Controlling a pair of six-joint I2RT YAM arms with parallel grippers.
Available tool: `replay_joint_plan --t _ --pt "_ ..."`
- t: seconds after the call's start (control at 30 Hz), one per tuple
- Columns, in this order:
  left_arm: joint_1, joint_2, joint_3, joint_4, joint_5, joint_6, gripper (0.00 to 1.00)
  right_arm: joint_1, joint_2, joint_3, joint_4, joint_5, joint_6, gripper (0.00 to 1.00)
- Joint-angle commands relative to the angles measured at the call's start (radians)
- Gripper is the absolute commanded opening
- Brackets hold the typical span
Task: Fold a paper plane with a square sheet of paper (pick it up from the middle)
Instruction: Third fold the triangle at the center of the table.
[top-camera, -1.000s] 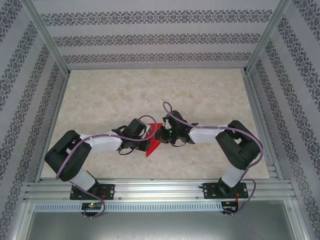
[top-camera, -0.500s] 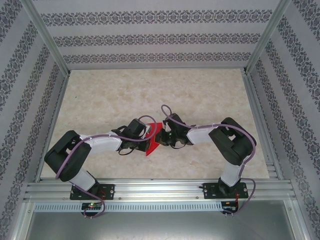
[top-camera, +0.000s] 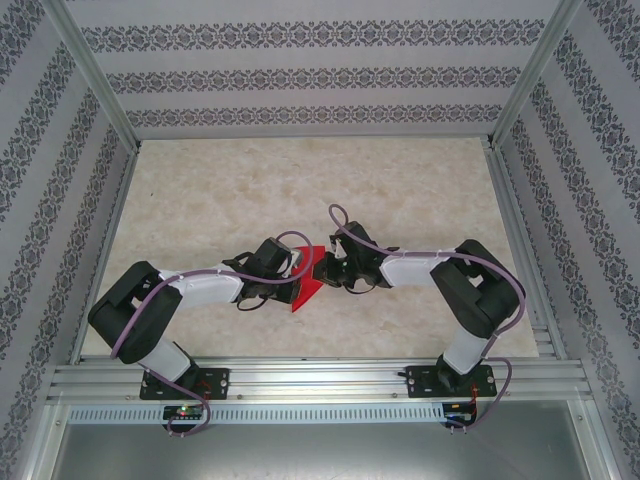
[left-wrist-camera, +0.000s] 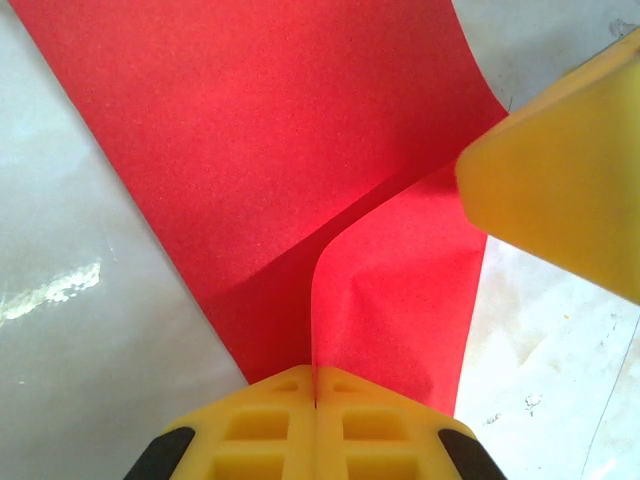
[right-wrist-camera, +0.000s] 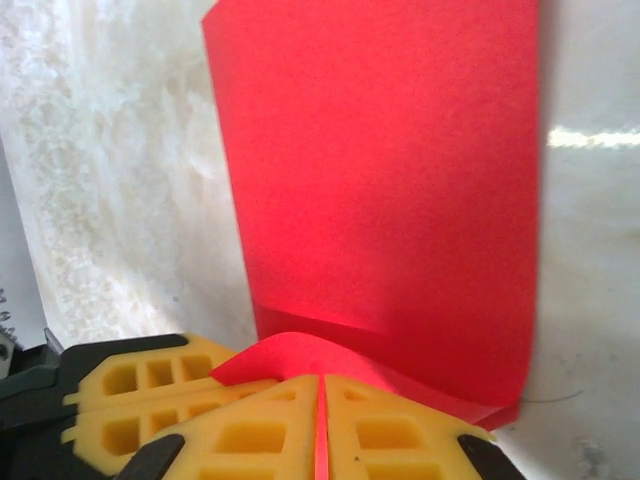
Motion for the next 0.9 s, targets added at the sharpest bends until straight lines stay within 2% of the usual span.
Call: replay_joint_plan --t 0.0,0.17,0.4,0.7,0.87 --pt "0.011 0.013 -0.029 -0.043 -0.021 -0.004 0.02 -0.003 0.063 -0.005 -0.002 0.02 -0.017 0.1" --pt "0.012 0.013 -0.031 -0.046 -0.02 -0.005 0.02 -0.002 0.091 -0.017 -0.01 0.031 -0.022 0.09" --pt "0.011 0.011 -0.021 -0.058 -0.025 0.003 0.02 -0.041 -0.036 -0.01 -0.036 0.007 -0.02 0.11" --pt "0.011 0.035 -0.001 -0.064 -0.032 0.008 0.02 -0.05 0.077 0.046 -0.111 0.031 -0.049 0.1" --pt "0.012 0.033 -0.004 -0.071 -0.039 0.014 0.02 -0.038 0.057 0.048 -0.182 0.096 -0.064 0.1"
